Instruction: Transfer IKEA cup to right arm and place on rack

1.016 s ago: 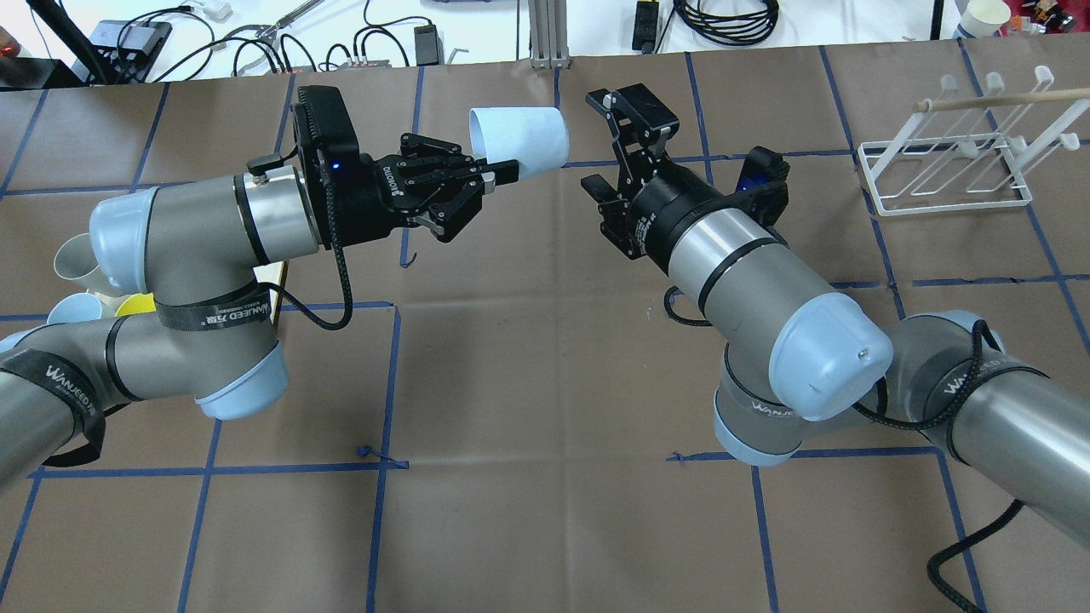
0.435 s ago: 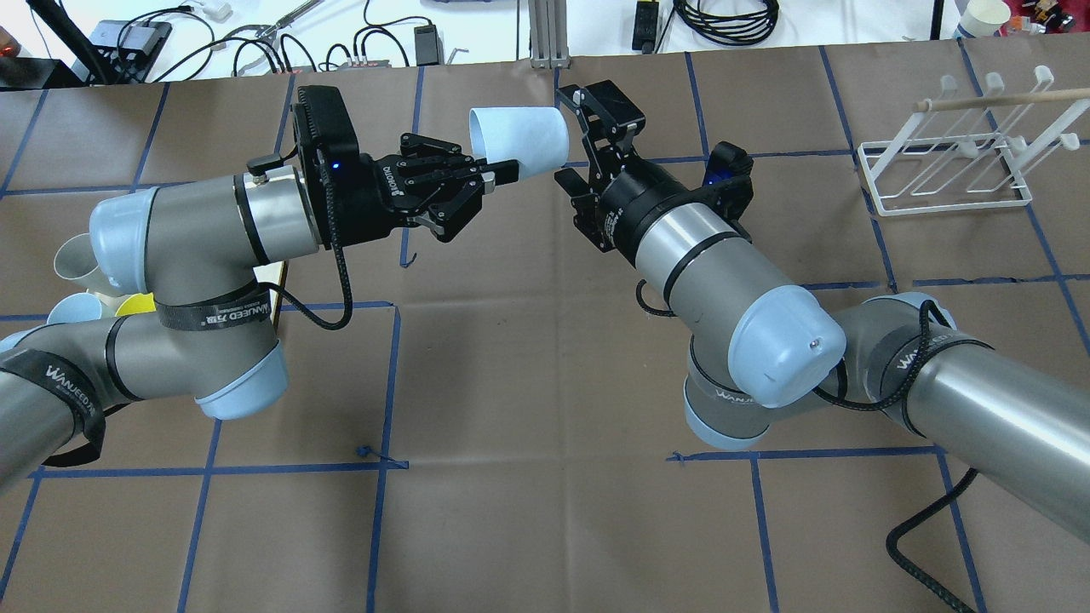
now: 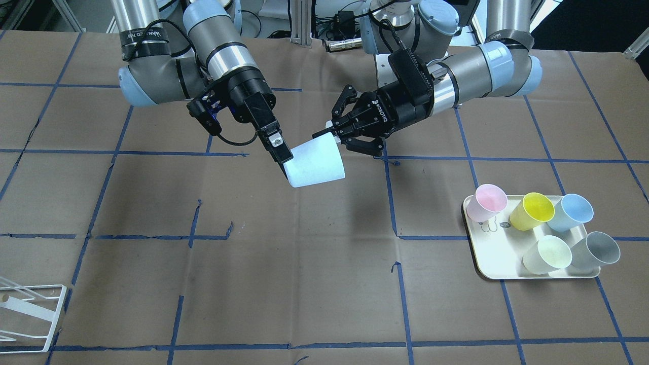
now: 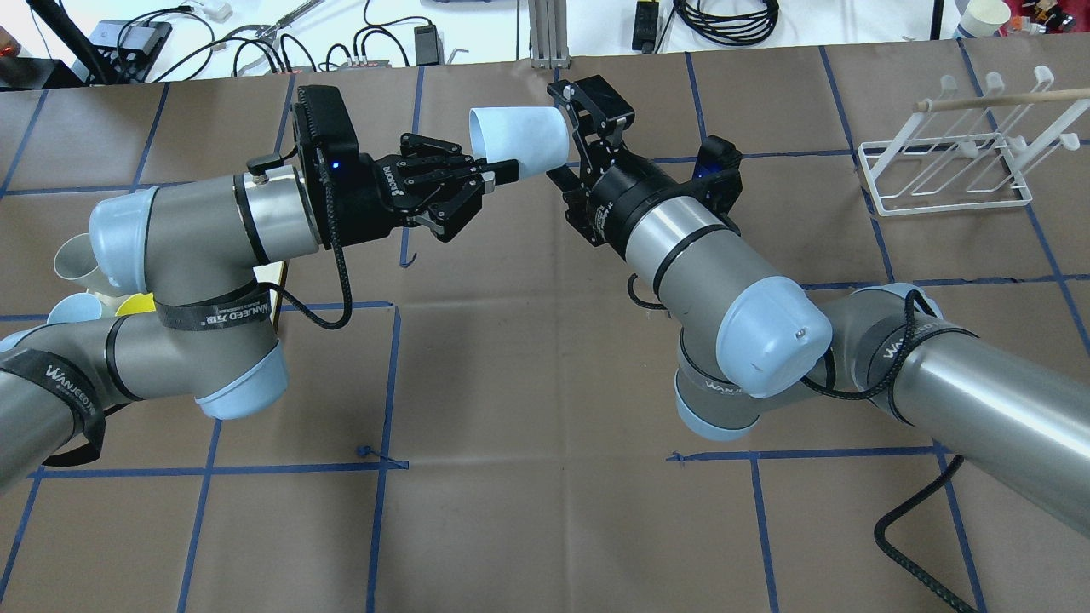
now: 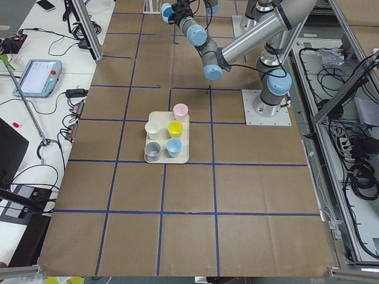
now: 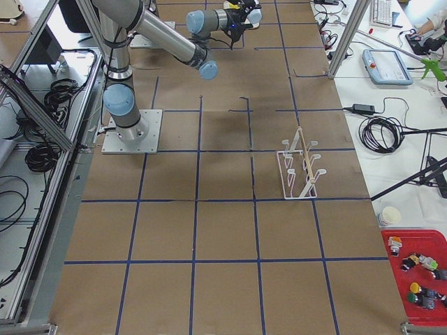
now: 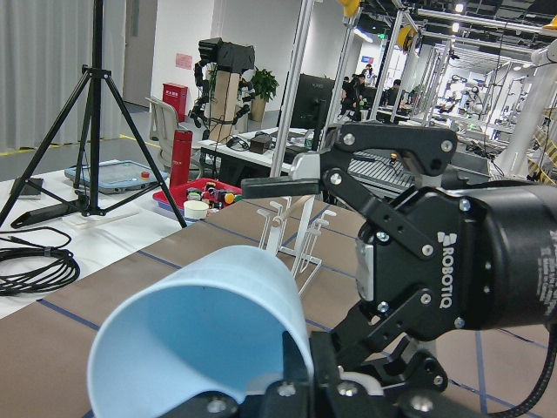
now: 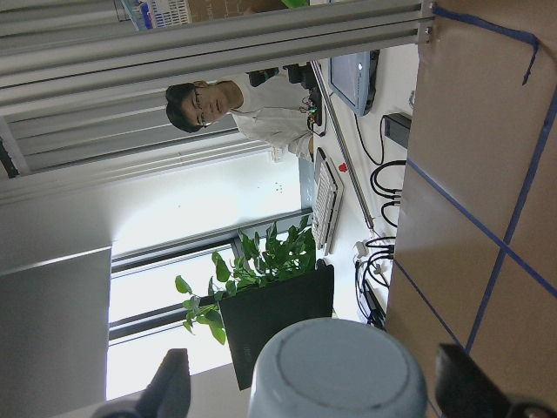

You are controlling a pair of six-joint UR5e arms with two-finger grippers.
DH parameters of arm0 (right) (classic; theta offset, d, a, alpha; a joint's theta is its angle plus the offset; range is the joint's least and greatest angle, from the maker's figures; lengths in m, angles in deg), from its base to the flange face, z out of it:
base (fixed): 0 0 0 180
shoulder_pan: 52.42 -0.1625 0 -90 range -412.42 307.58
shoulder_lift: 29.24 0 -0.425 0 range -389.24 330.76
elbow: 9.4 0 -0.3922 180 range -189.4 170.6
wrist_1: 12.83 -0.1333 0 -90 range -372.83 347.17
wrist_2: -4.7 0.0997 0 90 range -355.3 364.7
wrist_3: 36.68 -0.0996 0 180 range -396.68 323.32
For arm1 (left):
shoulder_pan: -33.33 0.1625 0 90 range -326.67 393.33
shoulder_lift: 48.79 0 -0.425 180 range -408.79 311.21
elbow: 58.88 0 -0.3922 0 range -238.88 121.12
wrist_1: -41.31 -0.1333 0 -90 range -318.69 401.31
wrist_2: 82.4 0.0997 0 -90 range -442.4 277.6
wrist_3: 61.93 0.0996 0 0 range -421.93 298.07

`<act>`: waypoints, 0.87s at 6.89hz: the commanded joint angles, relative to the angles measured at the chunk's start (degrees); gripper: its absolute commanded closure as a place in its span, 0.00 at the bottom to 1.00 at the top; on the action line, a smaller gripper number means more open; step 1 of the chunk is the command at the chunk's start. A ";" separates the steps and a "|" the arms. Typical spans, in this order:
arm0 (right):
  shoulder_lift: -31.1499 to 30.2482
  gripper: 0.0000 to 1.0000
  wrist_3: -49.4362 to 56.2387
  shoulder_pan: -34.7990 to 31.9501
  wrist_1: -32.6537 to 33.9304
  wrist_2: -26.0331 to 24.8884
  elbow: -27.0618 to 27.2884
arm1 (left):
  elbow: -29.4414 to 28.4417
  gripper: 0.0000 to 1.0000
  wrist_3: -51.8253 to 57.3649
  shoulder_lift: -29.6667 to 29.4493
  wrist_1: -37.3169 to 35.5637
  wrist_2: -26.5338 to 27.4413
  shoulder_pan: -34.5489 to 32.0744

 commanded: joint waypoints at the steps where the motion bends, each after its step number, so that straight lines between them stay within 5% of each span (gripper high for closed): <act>1: 1.11 0.01 0.00 -0.70 -0.44 -0.01 -1.54 | -0.03 1.00 -0.06 0.01 -0.01 0.00 0.00; 6: 1.47 0.01 -1.49 -2.45 -0.79 0.17 -1.99 | -0.03 1.00 -0.06 0.01 -0.01 0.00 0.00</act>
